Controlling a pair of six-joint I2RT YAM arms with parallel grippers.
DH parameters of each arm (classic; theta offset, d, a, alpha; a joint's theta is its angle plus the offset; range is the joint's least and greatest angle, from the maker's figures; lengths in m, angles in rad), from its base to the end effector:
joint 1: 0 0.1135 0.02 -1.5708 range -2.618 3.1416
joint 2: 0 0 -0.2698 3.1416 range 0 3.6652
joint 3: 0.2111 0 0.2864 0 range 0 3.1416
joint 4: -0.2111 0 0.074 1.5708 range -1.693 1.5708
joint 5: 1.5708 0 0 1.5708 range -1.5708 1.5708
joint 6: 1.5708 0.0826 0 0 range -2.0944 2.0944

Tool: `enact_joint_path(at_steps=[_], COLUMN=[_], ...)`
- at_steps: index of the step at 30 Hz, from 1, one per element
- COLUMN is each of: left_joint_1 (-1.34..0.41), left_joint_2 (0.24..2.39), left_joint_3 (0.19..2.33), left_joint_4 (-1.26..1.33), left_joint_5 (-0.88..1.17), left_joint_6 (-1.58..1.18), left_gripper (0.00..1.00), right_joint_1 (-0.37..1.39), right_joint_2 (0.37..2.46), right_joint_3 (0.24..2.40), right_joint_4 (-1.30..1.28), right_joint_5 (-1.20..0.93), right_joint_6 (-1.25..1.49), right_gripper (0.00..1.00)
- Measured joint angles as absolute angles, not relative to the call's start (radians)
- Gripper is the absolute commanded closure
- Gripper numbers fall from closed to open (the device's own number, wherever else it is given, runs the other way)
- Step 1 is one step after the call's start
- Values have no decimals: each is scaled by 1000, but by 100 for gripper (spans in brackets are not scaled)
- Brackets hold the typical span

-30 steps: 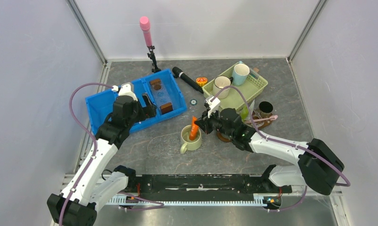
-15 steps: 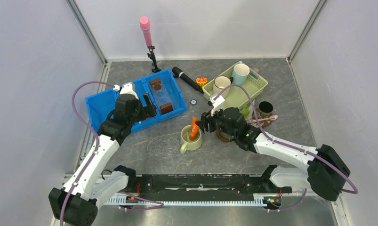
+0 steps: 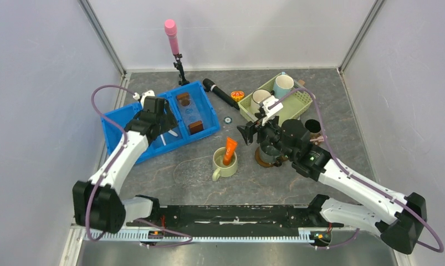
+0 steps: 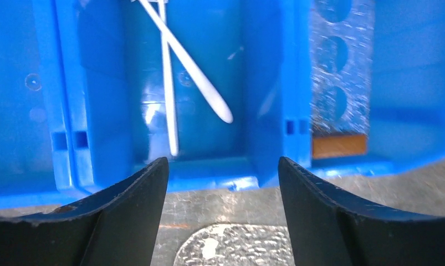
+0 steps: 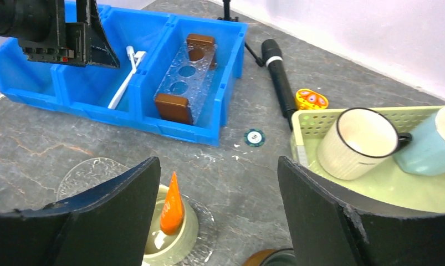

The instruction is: Prepare toiletry sets of a toothbrush and toothpaste on the tray

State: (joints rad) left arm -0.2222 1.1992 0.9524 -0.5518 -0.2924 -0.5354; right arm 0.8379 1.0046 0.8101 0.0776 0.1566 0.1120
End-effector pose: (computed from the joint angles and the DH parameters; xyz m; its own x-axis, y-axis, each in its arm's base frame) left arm 0.3126 -0.0462 0.2450 -0.6086 -0.3633 -0.7054 -0.3437 0.9220 -0.1784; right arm 0.2211 0.2264 0.3278 -0.1480 0.0006 -0.9890 -0.6178 0.7808 0.0929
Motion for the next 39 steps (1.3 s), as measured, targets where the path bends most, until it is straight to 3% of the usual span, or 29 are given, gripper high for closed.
enact_joint_path(at_steps=[9, 14, 17, 26, 30, 36, 39], left_joint_1=[-112, -106, -106, -97, -96, -93, -93], left_joint_2=[1479, 1613, 1651, 1728, 1761, 1782, 1779], left_joint_3=[1008, 1055, 1057, 1059, 1069, 1082, 1082], left_joint_4=[-511, -483, -469, -442, -429, -411, -417], left_joint_5=[-297, -295, -298, -306, -313, -313, -314], left_joint_6=[-693, -778, -809, -875, -891, -912, -919], left_gripper=[37, 39, 39, 45, 56, 85, 94], right_joint_1=[838, 838, 838, 838, 838, 838, 838], right_joint_2=[899, 877, 862, 794, 790, 789, 786], right_joint_3=[804, 803, 803, 802, 802, 802, 802], right_joint_4=[5, -42, -64, -94, -99, -121, -129], right_joint_5=[223, 253, 273, 343, 363, 381, 388], right_joint_6=[48, 27, 17, -19, -28, -30, -30], right_gripper=[13, 6, 2, 2, 2, 2, 2])
